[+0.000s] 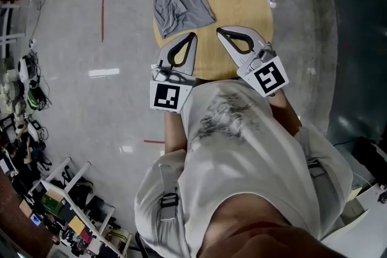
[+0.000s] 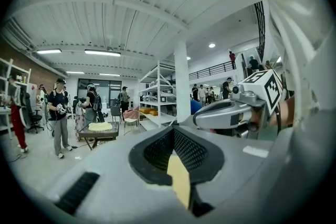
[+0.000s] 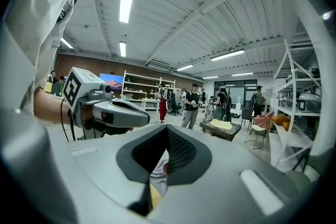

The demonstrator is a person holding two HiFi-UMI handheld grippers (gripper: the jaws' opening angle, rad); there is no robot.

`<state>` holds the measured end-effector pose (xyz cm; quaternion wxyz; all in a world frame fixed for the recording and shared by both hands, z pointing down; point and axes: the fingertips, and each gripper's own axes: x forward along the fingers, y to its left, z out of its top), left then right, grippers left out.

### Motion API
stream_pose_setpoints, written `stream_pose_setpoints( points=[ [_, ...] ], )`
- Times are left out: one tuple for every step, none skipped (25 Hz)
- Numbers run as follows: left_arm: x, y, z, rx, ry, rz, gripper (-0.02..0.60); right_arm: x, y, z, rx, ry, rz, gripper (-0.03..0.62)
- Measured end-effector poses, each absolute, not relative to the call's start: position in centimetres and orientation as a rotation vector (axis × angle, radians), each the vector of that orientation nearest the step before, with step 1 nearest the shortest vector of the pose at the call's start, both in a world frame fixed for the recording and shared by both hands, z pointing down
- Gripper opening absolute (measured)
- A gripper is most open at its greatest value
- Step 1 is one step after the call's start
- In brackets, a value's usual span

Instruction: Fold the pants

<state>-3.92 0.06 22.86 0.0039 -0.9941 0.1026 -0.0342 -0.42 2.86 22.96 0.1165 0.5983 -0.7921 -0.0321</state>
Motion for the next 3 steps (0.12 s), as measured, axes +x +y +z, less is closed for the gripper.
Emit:
stream_pose_setpoints(
  points=[
    [-3.82,-0.06,23.07,-3.114,0.322,-0.109,0.008,-0.34,2.71,23.12,1.750,-2.322,-0.093,0.006],
    [-3.70,-0.18,23.28,-3.114,0.322,-0.111,0.008,-0.25,2.55,23.29,1.750,-2.325,-0.091,0.006],
    [-3.58,-0.31,23.51,-3.114,0.323,-0.113,0.008,-0.16,2.39,23.46,1.750,-2.329,-0.089,0.006]
  ],
)
